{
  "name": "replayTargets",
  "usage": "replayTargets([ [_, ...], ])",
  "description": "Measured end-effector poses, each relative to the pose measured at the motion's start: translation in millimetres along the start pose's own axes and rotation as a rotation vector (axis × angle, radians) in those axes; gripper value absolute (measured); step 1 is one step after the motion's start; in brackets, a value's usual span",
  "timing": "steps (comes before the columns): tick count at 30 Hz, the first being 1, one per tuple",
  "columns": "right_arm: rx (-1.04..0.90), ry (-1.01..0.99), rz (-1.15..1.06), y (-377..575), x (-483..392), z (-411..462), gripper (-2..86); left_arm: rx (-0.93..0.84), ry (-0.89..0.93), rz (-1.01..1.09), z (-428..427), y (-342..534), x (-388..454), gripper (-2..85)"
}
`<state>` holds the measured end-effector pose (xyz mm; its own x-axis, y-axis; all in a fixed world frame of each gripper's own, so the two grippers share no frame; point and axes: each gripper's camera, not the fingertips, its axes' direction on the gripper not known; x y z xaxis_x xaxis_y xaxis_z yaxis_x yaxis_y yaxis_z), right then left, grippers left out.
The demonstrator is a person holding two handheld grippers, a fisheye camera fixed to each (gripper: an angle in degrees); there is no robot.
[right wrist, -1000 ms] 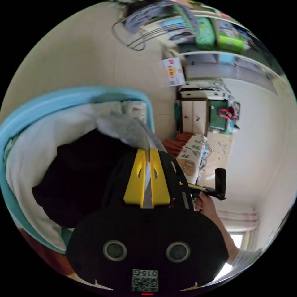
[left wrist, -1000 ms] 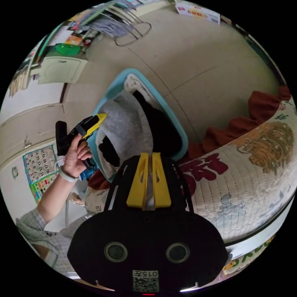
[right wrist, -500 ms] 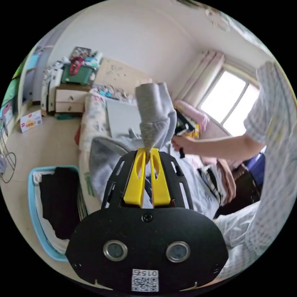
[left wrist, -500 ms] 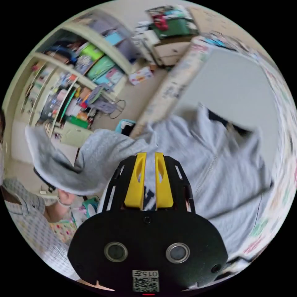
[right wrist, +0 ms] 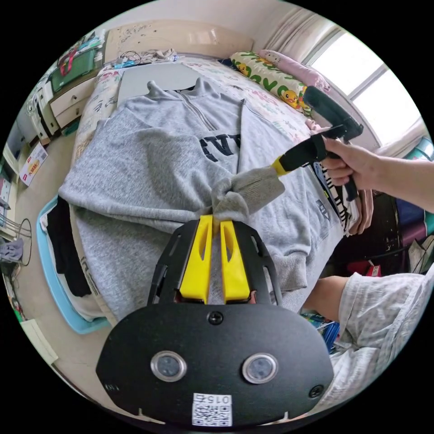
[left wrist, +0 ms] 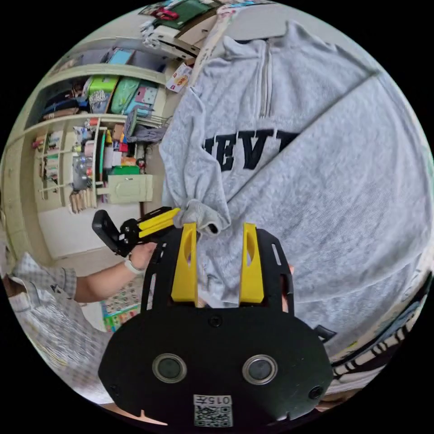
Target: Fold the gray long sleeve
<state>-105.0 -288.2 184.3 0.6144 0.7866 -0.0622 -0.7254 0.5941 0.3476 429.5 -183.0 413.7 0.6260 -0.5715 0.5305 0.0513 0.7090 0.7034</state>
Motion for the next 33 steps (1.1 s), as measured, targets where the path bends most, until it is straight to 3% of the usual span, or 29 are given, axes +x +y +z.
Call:
replayTargets([
  [7,-0.006,-0.038,-0.012,-9,15,-9,3.8,0.092,-0.312,0.056,-62,-21,6,11.1],
  [16,0.008,-0.002,-0.057,-6,11,-19,4.3,0.022,-0.217,0.089,-69,-46,-10,2.7],
  [21,0.147,0.148,-0.241,10,-20,-49,6.6,0.016,-0.156,0.017,-108,-18,-23,1.3],
  [25,0.258,0.168,-0.465,33,-63,-67,8.2,0.005,0.040,-0.010,-127,9,-22,1.1],
  [33,0.307,0.240,-0.968,72,-161,-45,8.8,-0.116,0.191,0.045,-84,39,31,1.0],
])
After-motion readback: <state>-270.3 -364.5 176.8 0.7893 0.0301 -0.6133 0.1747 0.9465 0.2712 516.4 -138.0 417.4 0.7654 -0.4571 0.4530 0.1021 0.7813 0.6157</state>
